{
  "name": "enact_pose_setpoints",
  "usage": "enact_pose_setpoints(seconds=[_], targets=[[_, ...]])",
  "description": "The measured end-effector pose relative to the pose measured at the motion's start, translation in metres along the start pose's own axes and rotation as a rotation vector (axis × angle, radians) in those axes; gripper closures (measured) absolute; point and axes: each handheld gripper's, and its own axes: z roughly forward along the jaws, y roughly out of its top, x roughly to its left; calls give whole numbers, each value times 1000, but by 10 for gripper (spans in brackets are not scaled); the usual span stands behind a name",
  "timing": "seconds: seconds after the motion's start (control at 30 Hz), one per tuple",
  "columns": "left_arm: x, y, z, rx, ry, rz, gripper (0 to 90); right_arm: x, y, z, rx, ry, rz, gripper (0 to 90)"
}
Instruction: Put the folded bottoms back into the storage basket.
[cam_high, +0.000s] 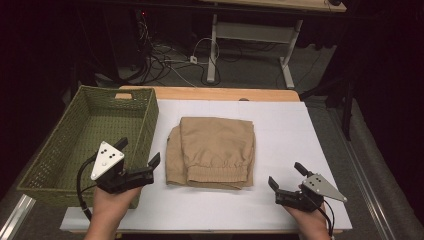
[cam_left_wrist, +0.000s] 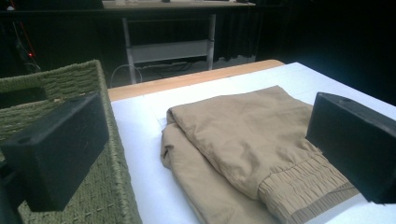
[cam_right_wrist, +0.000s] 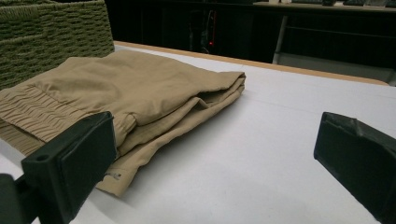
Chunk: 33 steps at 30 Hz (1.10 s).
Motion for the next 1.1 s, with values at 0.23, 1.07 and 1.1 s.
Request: enact_pose_setpoints(seconds=[0.23, 1.07, 1.1], targets=[[-13, 7, -1, -2, -42, 13, 0, -2, 0, -1, 3, 3, 16, 0], [-51, -76, 70, 408, -49, 0, 397, 21, 4, 45, 290, 187, -20, 588], [-50, -80, 75, 449, -26, 14, 397, 24, 4, 50, 330, 198, -19, 634]])
